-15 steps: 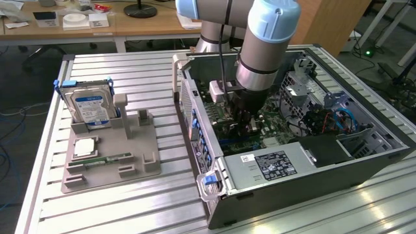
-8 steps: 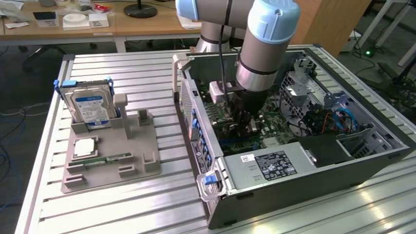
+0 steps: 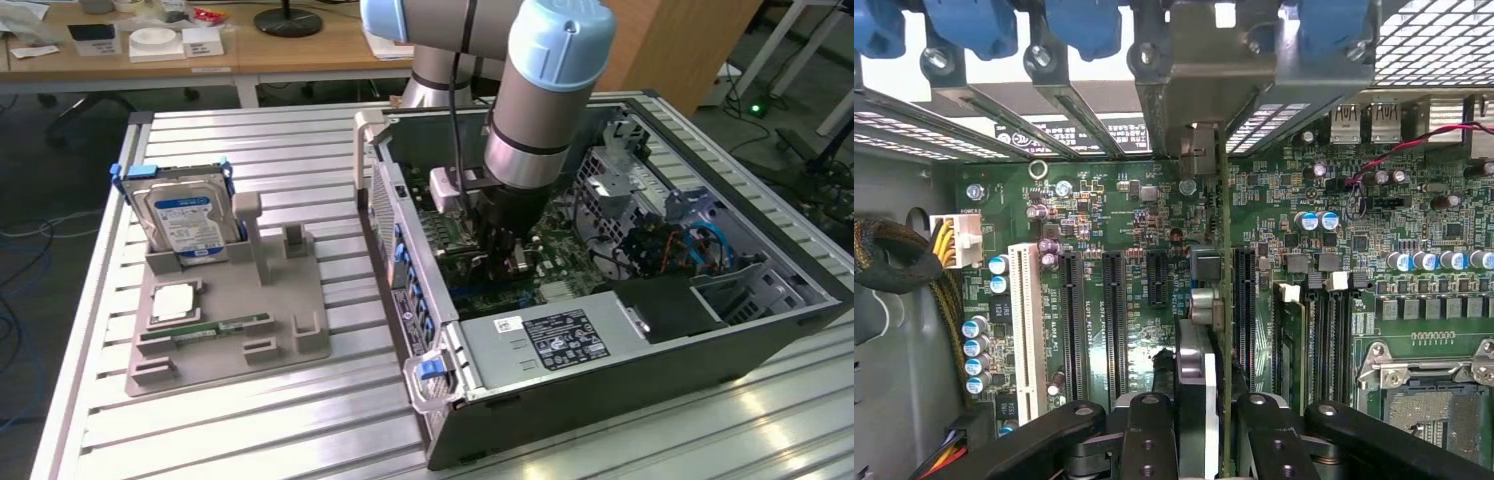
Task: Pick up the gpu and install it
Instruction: 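Insert the gpu into the slot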
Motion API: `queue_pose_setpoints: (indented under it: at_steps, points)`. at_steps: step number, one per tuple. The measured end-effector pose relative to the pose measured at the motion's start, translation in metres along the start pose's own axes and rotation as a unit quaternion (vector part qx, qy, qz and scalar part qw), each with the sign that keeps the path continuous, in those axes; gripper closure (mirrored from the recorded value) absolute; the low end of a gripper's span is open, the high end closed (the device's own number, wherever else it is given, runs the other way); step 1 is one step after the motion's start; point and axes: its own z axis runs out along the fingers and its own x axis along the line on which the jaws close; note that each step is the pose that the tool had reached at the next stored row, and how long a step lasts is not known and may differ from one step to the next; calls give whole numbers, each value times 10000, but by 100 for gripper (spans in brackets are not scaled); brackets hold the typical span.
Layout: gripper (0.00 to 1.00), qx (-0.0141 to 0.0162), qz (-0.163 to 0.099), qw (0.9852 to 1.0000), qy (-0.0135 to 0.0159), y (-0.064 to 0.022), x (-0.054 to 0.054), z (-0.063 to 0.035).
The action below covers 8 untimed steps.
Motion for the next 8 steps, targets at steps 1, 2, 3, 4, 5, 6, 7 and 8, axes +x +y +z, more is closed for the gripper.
queue_pose_setpoints:
  at_steps: [1, 2, 3, 4, 5, 6, 7, 8]
  points:
    - [72, 0, 0, 10000, 0, 0, 0, 0]
    - [72, 0, 0, 10000, 0, 0, 0, 0]
    - [72, 0, 0, 10000, 0, 0, 0, 0]
    - [72, 0, 0, 10000, 0, 0, 0, 0]
    - [72, 0, 0, 10000, 0, 0, 0, 0]
    - [72, 0, 0, 10000, 0, 0, 0, 0]
    - [72, 0, 0, 10000, 0, 0, 0, 2]
    - [72, 1, 0, 10000, 0, 0, 0, 9]
